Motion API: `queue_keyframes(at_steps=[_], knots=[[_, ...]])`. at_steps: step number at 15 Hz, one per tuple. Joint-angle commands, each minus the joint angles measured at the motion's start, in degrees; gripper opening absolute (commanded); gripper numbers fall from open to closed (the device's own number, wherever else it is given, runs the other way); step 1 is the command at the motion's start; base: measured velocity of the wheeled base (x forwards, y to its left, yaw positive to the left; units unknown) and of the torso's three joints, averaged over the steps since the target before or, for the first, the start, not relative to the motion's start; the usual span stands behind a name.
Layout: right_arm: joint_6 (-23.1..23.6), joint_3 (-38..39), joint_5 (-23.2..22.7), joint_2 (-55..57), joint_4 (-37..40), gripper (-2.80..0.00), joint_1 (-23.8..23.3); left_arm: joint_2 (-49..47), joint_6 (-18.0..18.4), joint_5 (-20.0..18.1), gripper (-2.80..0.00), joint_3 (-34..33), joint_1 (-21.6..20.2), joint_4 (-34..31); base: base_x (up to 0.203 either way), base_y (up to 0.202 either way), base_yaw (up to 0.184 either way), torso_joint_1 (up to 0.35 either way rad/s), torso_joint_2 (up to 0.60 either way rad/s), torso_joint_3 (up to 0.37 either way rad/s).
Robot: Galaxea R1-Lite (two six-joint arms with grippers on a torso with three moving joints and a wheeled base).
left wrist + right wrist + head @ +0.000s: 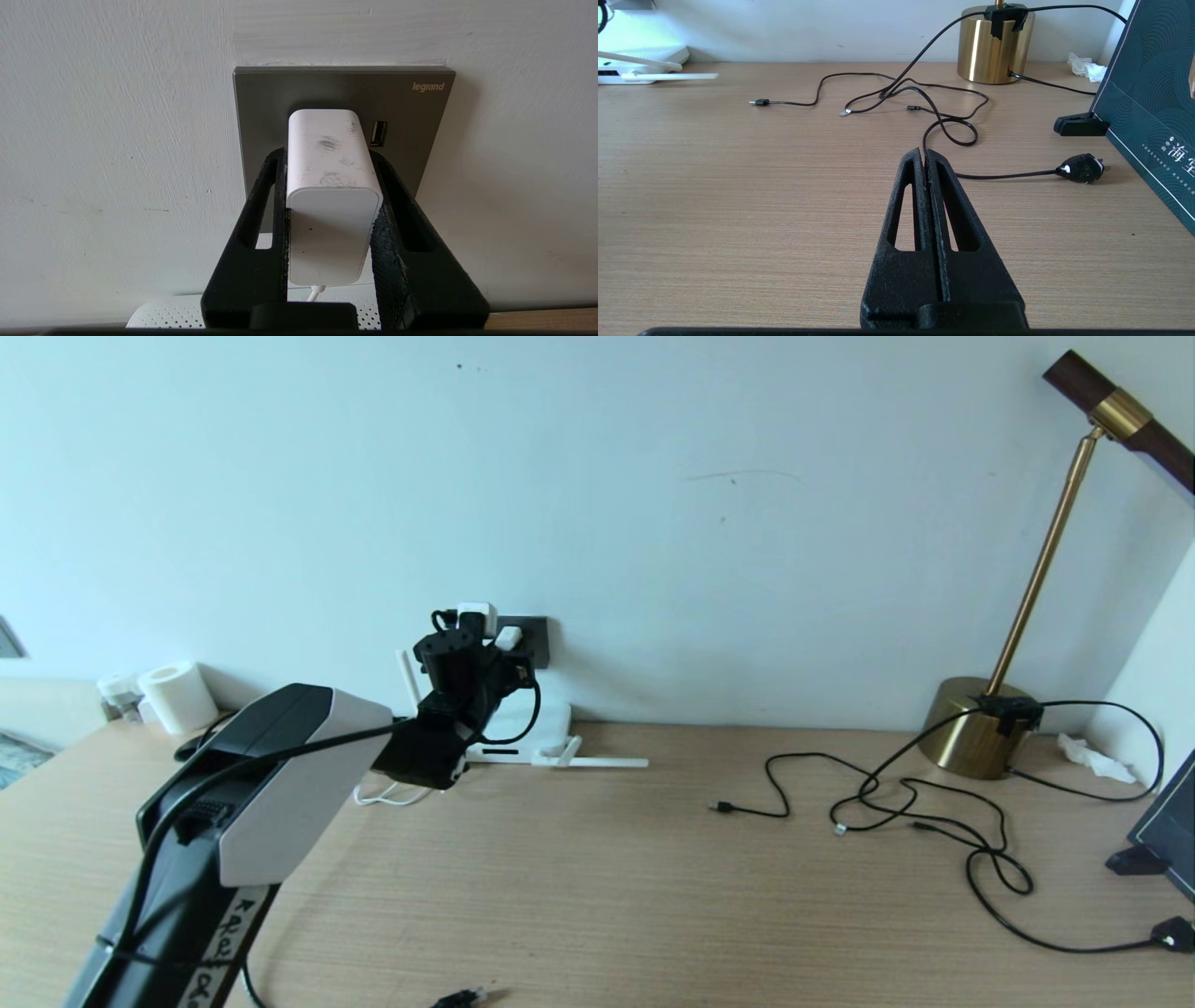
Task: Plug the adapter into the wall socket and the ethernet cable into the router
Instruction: Plug plug into socket
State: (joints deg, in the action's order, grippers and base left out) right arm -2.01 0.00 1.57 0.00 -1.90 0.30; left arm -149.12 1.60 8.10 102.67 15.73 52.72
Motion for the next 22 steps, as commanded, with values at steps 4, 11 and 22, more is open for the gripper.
queue_keyframes(at_steps=[4,11,22], knots=[[-0.01,0.53,0.03,0.0,-0.03,-2.8,0.05,-0.92,0.02,0.35,-2.8,1.48,0.01,-0.75,0.0,0.0,0.0,0.0,0.0,0.0],[-0.01,0.53,0.1,0.0,-0.03,-2.8,-0.04,-2.32,-0.01,1.04,-2.8,3.59,0.01,-2.01,0.0,0.0,0.0,0.0,0.0,0.0],[-0.01,0.53,0.1,0.0,-0.03,-2.8,0.05,-2.41,-0.01,1.13,-2.8,3.5,0.01,-1.92,0.0,0.0,0.0,0.0,0.0,0.0]])
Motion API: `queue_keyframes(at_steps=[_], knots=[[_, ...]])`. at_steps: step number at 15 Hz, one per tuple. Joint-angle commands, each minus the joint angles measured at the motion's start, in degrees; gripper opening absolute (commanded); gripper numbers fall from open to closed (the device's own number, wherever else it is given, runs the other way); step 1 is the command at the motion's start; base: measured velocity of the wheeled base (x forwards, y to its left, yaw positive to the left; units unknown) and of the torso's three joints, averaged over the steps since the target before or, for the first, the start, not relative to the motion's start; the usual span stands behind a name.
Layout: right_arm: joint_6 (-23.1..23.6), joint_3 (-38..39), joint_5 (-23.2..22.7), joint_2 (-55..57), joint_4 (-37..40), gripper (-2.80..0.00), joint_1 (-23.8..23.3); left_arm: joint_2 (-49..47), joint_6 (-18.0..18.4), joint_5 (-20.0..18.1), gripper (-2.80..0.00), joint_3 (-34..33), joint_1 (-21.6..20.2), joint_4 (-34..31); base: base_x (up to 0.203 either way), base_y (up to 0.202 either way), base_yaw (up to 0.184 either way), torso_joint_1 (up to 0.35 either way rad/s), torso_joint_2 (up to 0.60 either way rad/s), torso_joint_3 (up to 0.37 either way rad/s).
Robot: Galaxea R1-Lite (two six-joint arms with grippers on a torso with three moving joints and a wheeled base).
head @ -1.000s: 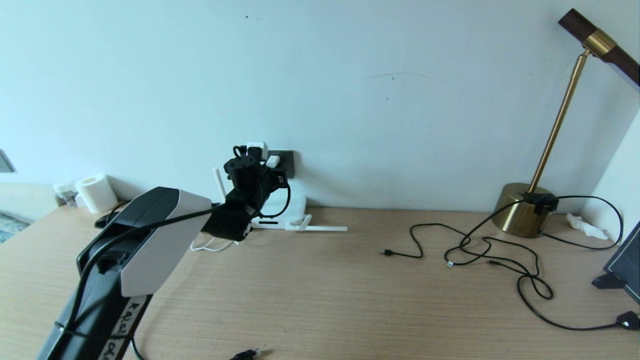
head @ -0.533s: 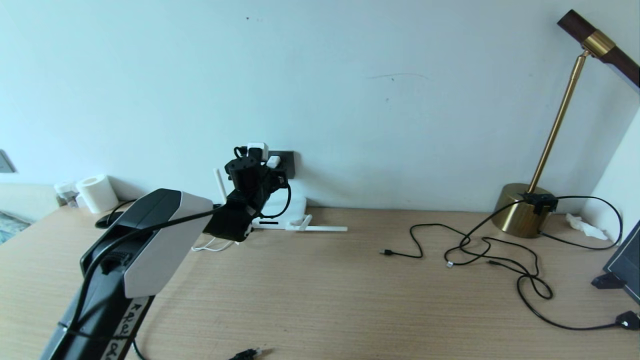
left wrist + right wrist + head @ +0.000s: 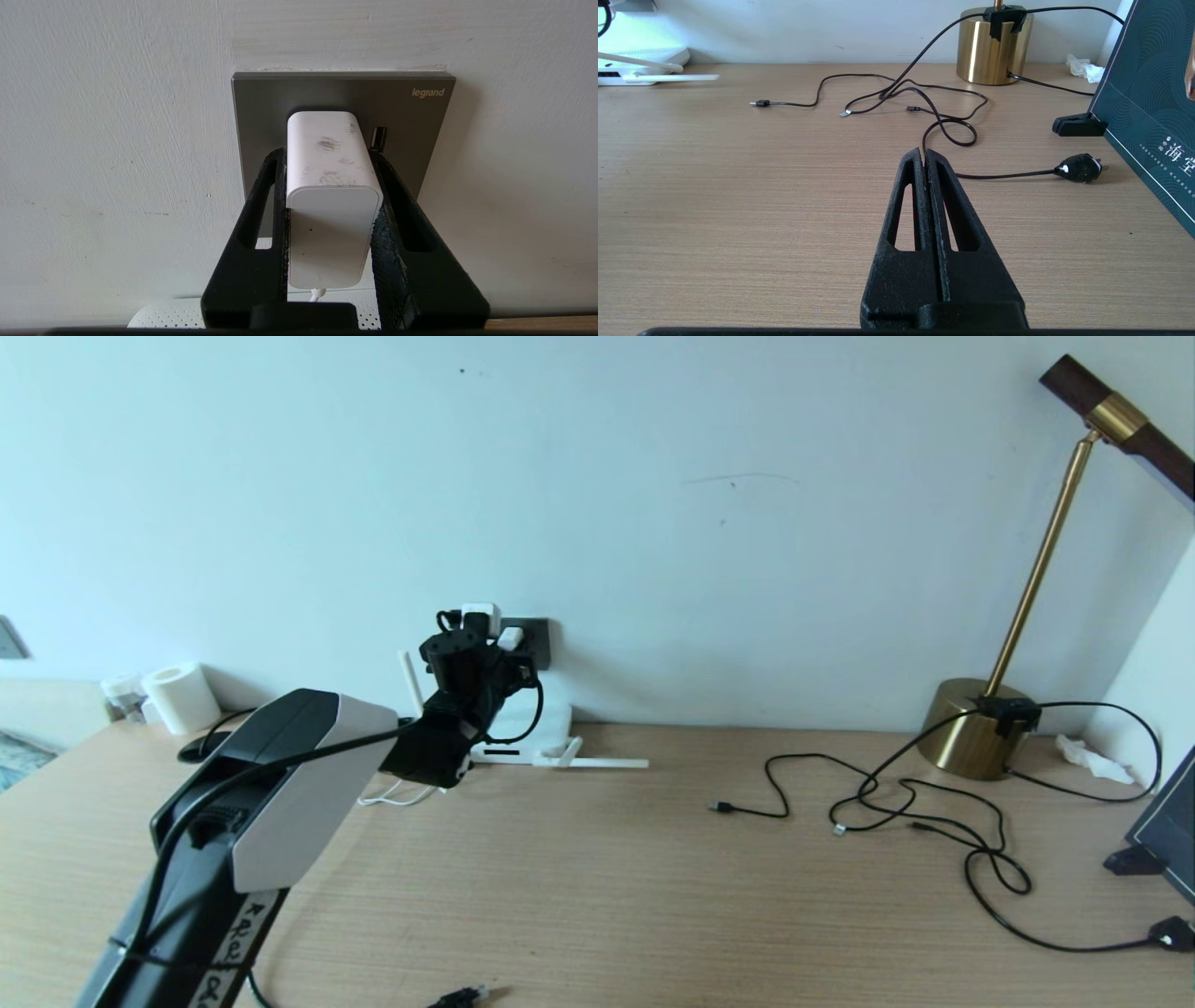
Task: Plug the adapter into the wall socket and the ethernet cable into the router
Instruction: Plug plug into socket
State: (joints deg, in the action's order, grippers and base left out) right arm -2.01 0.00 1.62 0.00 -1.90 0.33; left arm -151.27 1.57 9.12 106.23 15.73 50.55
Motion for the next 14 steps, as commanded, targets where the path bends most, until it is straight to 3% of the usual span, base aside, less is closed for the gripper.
queue_keyframes(at_steps=[1,5,6,14], knots=[[-0.01,0.53,0.05,0.0,-0.04,-2.8,-0.01,-0.33,0.01,0.11,-2.8,-0.06,0.01,0.25,0.0,0.0,0.0,0.0,0.0,0.0],[-0.01,0.53,0.05,0.0,-0.04,-2.8,0.01,-0.25,0.01,0.11,-2.8,-0.13,0.01,0.25,0.0,0.0,0.0,0.0,0.0,0.0],[-0.01,0.53,0.03,0.0,-0.04,-2.8,0.02,-0.25,0.01,0.11,0.0,-0.06,0.01,0.27,0.0,0.0,0.0,0.0,0.0,0.0],[-0.01,0.53,0.05,0.0,-0.04,-2.8,0.02,-0.22,0.01,0.11,0.0,-0.06,0.01,0.77,0.0,0.0,0.0,0.0,0.0,0.0]])
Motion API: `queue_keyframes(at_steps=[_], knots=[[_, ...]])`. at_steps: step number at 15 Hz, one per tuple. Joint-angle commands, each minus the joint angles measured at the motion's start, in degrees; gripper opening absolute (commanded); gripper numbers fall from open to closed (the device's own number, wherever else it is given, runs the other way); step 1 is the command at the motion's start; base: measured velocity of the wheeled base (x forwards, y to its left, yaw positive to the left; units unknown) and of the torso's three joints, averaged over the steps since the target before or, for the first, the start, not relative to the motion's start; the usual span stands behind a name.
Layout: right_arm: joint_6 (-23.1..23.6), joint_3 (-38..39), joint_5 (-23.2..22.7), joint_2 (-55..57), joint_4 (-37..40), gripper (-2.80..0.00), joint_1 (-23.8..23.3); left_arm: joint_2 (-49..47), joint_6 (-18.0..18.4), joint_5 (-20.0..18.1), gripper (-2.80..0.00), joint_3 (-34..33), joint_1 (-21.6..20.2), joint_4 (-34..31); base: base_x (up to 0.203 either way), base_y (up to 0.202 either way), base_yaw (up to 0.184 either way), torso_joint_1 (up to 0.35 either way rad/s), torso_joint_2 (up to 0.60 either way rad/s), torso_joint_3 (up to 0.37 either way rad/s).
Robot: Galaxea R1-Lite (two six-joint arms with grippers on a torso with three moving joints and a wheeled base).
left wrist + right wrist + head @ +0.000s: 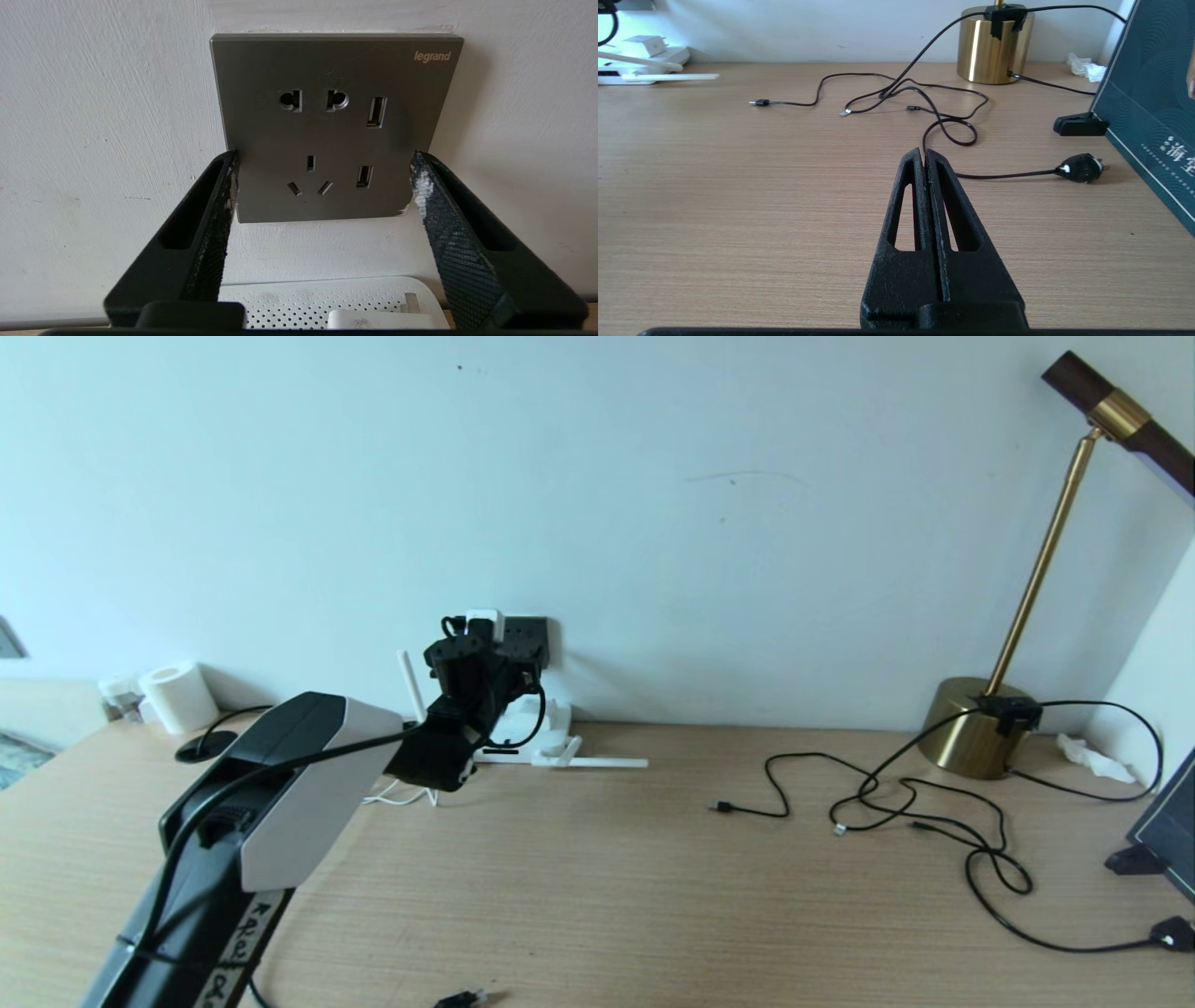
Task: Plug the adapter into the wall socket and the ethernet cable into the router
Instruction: Plug plug into socket
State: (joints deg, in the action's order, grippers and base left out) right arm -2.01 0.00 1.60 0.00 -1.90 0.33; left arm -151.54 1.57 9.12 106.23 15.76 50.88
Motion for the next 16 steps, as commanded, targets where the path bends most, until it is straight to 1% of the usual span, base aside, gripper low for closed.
queue_keyframes(at_steps=[1,3,4,5,6,7,8,9,11,13,14,16], knots=[[-0.01,0.53,0.02,0.0,-0.03,-2.8,0.02,0.34,0.01,0.19,0.0,-0.37,-0.03,0.44,0.0,0.0,0.0,0.0,0.0,0.0],[-0.01,0.53,-0.01,0.0,-0.03,-2.8,0.02,1.99,0.1,-0.19,0.0,-2.56,-0.05,0.2,0.0,0.0,0.0,0.0,0.0,0.0],[-0.01,0.53,0.07,0.0,-0.03,-2.8,0.02,4.17,0.36,-0.98,0.0,-4.89,-0.13,-0.37,0.0,0.0,0.0,0.0,0.0,0.0],[-0.01,0.53,0.03,0.0,-0.03,-2.8,0.02,7.29,1.06,-2.67,0.0,-8.19,-0.28,-1.57,0.0,0.0,0.0,0.0,0.0,0.0],[-0.01,0.53,-0.02,0.0,-0.03,-2.8,0.02,10.69,1.89,-4.3,0.0,-11.29,-0.42,-3.49,0.0,0.0,0.0,0.0,0.0,0.0],[-0.01,0.53,-0.02,0.0,-0.03,-2.8,0.02,14.35,2.86,-5.6,0.0,-14.79,-0.51,-6.83,0.0,0.0,0.0,0.0,0.0,0.0],[-0.01,0.53,0.03,0.0,-0.03,-2.8,-0.02,17.43,3.87,-6.44,0.0,-17.92,-0.56,-10.51,0.0,0.0,0.0,0.0,0.0,0.0],[-0.01,0.53,-0.02,0.0,-0.03,-2.8,0.02,19.38,4.57,-6.97,0.0,-19.47,-0.52,-13.27,0.0,0.0,0.0,0.0,0.0,0.0],[-0.01,0.53,0.03,0.0,-0.03,-2.8,0.02,20.41,5.84,-7.36,0.0,-20.27,-0.38,-15.92,0.0,0.0,0.0,0.0,0.0,0.0],[-0.01,0.53,0.07,0.0,-0.03,-2.8,-0.02,20.06,5.9,-7.57,0.0,-20.42,0.03,-20.11,0.0,0.0,0.0,0.0,0.0,0.0],[-0.01,0.53,0.06,0.0,-0.03,-2.8,-0.01,19.6,5.9,-8.21,0.0,-19.63,0.5,-22.67,0.0,0.0,0.0,0.0,0.0,0.0],[-0.01,0.53,0.01,0.0,-0.03,-2.8,-0.06,19.32,5.45,-8.69,0.0,-15.21,1.91,-29.61,0.0,0.0,0.0,0.0,0.0,0.0]])
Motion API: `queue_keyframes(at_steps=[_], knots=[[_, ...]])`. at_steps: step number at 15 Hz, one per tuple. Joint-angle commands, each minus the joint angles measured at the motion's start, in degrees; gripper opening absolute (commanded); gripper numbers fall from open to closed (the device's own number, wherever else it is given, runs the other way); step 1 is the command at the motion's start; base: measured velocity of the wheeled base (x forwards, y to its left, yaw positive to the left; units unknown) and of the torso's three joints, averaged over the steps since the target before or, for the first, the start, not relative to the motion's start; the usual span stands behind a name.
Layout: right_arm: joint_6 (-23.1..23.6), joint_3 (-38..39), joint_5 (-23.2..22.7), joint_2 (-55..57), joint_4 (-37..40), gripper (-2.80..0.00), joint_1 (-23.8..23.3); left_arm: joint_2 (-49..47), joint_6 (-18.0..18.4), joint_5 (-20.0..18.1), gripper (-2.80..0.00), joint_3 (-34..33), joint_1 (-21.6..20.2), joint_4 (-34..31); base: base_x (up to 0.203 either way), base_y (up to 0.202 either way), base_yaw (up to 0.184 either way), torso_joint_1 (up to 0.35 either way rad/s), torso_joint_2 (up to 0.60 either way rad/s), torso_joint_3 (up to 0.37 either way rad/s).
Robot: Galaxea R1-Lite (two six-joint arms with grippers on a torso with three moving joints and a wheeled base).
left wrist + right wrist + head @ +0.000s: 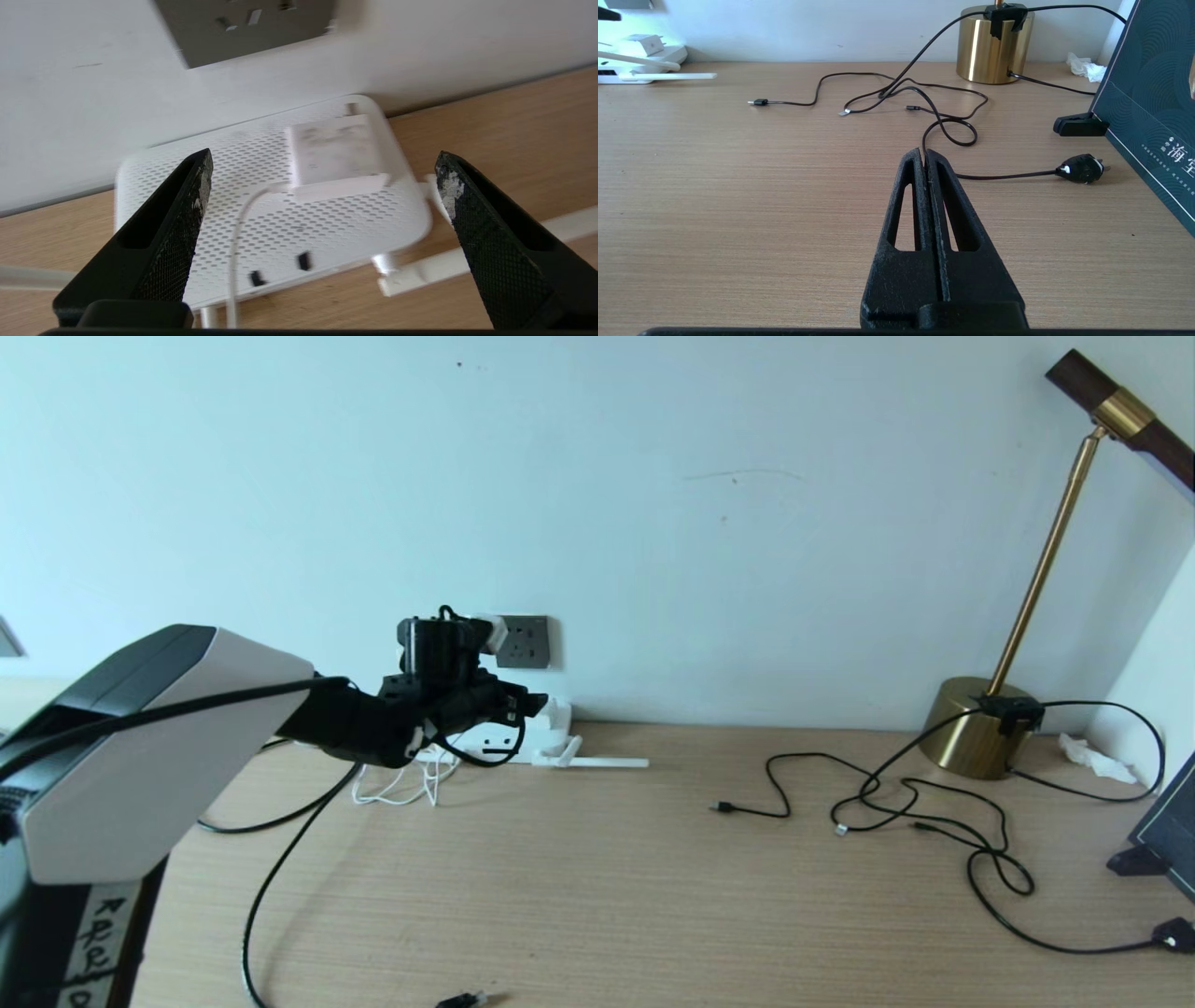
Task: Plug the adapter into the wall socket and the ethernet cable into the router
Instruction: Plug plug into socket
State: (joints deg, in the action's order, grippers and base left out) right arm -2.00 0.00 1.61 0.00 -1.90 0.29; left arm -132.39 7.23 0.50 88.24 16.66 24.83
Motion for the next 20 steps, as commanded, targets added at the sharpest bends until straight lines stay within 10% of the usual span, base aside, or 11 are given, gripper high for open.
queue_keyframes(at_steps=[1,7,20], knots=[[-0.02,0.53,0.02,0.0,-0.03,-2.8,0.06,0.03,-0.99,0.05,0.0,5.81,1.96,-7.8,0.0,0.0,0.0,0.0,0.0,0.0],[-0.02,0.53,0.06,0.0,-0.03,-2.8,0.06,-5.11,-6.31,7.0,0.0,23.03,7.01,-29.48,0.0,0.0,0.0,0.0,0.0,0.0],[-0.02,0.53,-0.02,0.0,-0.03,-2.8,0.06,-11.57,-12.68,11.74,0.0,22.86,4.71,-21.06,0.0,0.0,0.0,0.0,0.0,0.0]])
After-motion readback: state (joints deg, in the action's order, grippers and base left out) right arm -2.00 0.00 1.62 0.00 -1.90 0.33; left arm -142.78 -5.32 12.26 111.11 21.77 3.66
